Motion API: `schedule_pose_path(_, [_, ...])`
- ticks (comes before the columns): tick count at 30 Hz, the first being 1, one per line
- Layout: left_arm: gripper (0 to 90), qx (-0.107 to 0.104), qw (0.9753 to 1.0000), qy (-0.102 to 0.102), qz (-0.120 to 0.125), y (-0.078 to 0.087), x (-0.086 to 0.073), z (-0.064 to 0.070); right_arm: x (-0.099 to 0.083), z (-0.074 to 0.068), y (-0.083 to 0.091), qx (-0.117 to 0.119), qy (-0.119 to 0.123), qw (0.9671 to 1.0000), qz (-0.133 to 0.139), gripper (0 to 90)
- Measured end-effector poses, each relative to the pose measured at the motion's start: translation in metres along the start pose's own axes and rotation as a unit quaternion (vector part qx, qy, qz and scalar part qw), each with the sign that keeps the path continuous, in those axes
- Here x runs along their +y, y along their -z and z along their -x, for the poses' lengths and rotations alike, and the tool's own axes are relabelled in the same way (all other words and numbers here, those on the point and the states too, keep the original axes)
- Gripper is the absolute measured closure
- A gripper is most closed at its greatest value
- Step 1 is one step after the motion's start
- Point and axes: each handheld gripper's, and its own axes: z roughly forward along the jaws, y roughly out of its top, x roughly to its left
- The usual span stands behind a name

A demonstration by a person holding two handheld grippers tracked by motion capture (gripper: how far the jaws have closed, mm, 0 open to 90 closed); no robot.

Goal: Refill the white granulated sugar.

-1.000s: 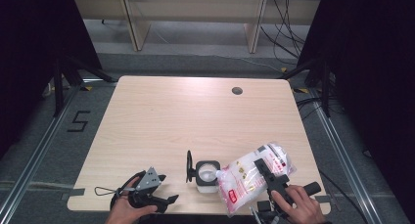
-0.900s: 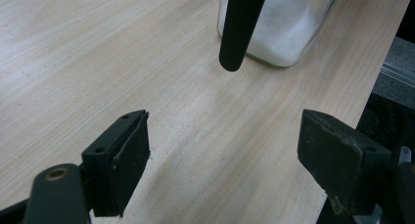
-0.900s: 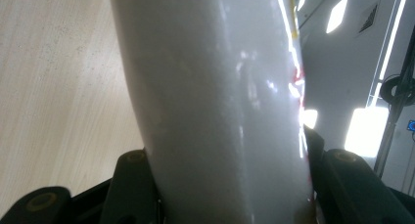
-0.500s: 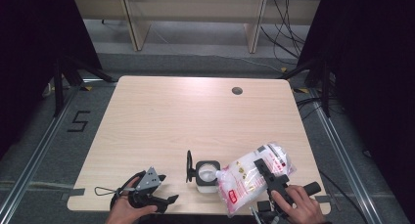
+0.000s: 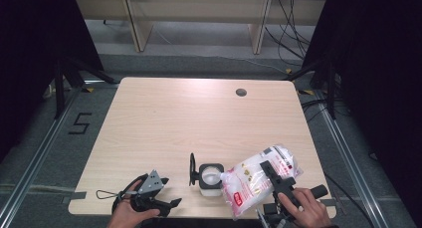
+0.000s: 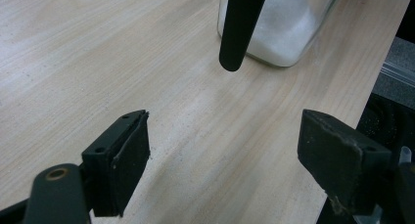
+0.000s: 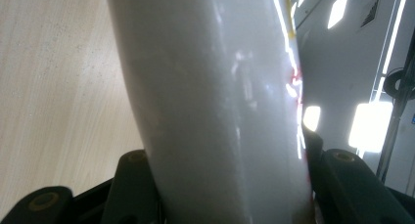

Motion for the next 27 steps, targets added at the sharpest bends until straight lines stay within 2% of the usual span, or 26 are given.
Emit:
schedule_pose_path(1, [19.1, 0.000, 1.0000, -0.001, 0.003, -0.0008, -0.0002, -0.0003, 0.0001, 0.0001, 0.0000, 0.000, 0.000, 1.0000, 0.000, 53.3])
schedule_pose_path(2, [19.2, 0.002, 1.0000, -0.006, -0.005, 0.0001, 0.0001, -0.0012, 0.0001, -0.0033, 0.0014, 0.003, -0.021, 0.9997, -0.009, 53.4])
schedule_pose_path(3, [19.2, 0.003, 1.0000, -0.002, -0.008, 0.0000, -0.0001, -0.0008, 0.0006, 0.0005, 0.0004, 0.002, 0.001, 1.0000, -0.001, 53.4])
schedule_pose_path(5, [19.2, -0.002, 1.0000, 0.001, -0.004, 0.0000, -0.0001, 0.0000, 0.0014, 0.0018, -0.0003, -0.006, 0.015, 0.9998, 0.008, 53.4])
schedule_pose_path(6, [19.2, 0.001, 1.0000, -0.007, -0.006, 0.0000, -0.0003, -0.0016, 0.0019, -0.0018, 0.0016, 0.000, -0.008, 0.9999, -0.007, 53.4])
schedule_pose_path(7, [19.1, 0.001, 0.9999, -0.009, -0.011, 0.0007, 0.0000, -0.0017, 0.0021, -0.0009, 0.0014, 0.001, -0.001, 1.0000, -0.005, 53.4])
schedule_pose_path(8, [19.2, -0.004, 1.0000, 0.002, 0.000, -0.0007, -0.0004, -0.0001, 0.0030, 0.0010, 0.0004, 0.004, 0.008, 1.0000, -0.001, 53.4])
schedule_pose_path(9, [19.2, 0.001, 1.0000, -0.006, -0.003, -0.0001, 0.0001, -0.0011, 0.0037, 0.0026, 0.0003, -0.001, 0.017, 0.9998, 0.004, 53.4])
schedule_pose_path(11, [19.2, -0.001, 0.9999, -0.012, -0.004, 0.0000, 0.0001, -0.0018, 0.0038, 0.0007, 0.0001, -0.002, 0.007, 1.0000, 0.004, 53.5])
schedule_pose_path(12, [19.1, 0.001, 0.9999, -0.013, -0.010, 0.0010, 0.0003, -0.0018, 0.0038, 0.0021, -0.0003, -0.006, 0.016, 0.9998, 0.009, 53.5])
schedule_pose_path(13, [19.2, -0.002, 1.0000, -0.003, -0.003, 0.0000, 0.0000, -0.0004, 0.0038, 0.0025, -0.0002, -0.002, 0.017, 0.9998, 0.007, 53.5])
schedule_pose_path(16, [19.2, 0.003, 0.9999, -0.005, -0.011, 0.0003, 0.0000, -0.0012, 0.0033, -0.0006, -0.0001, 0.008, 0.001, 1.0000, -0.004, 53.5])
schedule_pose_path(17, [19.2, -0.002, 1.0000, 0.000, -0.004, -0.0003, -0.0001, 0.0000, 0.0036, 0.0006, -0.0003, 0.006, 0.009, 0.9999, -0.001, 53.6])
schedule_pose_path(19, [19.1, -0.002, 0.9999, -0.011, -0.004, -0.0002, 0.0004, -0.0012, 0.0040, 0.0018, -0.0008, 0.001, 0.017, 0.9998, 0.005, 53.6])
schedule_pose_path(20, [19.2, -0.002, 0.9999, -0.010, -0.004, -0.0002, 0.0003, -0.0011, 0.0043, -0.0007, -0.0005, 0.001, 0.001, 1.0000, 0.001, 53.6])
schedule_pose_path(21, [19.1, -0.001, 0.9998, -0.016, -0.010, 0.0004, 0.0005, -0.0020, 0.0046, -0.0001, -0.0004, 0.002, 0.004, 1.0000, 0.001, 53.6])
schedule_pose_path(23, [19.2, -0.001, 0.9998, -0.016, -0.009, 0.0003, 0.0005, -0.0019, 0.0063, 0.0021, -0.0009, -0.001, 0.015, 0.9999, 0.006, 53.6])
schedule_pose_path(24, [19.2, -0.002, 0.9999, -0.010, -0.004, -0.0002, 0.0003, -0.0010, 0.0061, -0.0009, -0.0012, 0.003, 0.001, 1.0000, 0.005, 53.7])
schedule_pose_path(25, [19.2, -0.002, 0.9999, -0.010, -0.004, -0.0001, 0.0003, -0.0010, 0.0068, 0.0008, -0.0009, 0.005, 0.010, 0.9999, 0.004, 53.7])
schedule_pose_path(26, [19.2, -0.002, 0.9999, -0.010, -0.004, 0.0000, 0.0003, -0.0011, 0.0065, -0.0019, -0.0002, 0.002, -0.005, 1.0000, 0.000, 53.7])
schedule_pose_path(27, [19.2, -0.002, 0.9999, -0.011, -0.004, 0.0000, 0.0003, -0.0013, 0.0065, -0.0018, -0.0003, 0.002, -0.004, 1.0000, 0.001, 53.7])
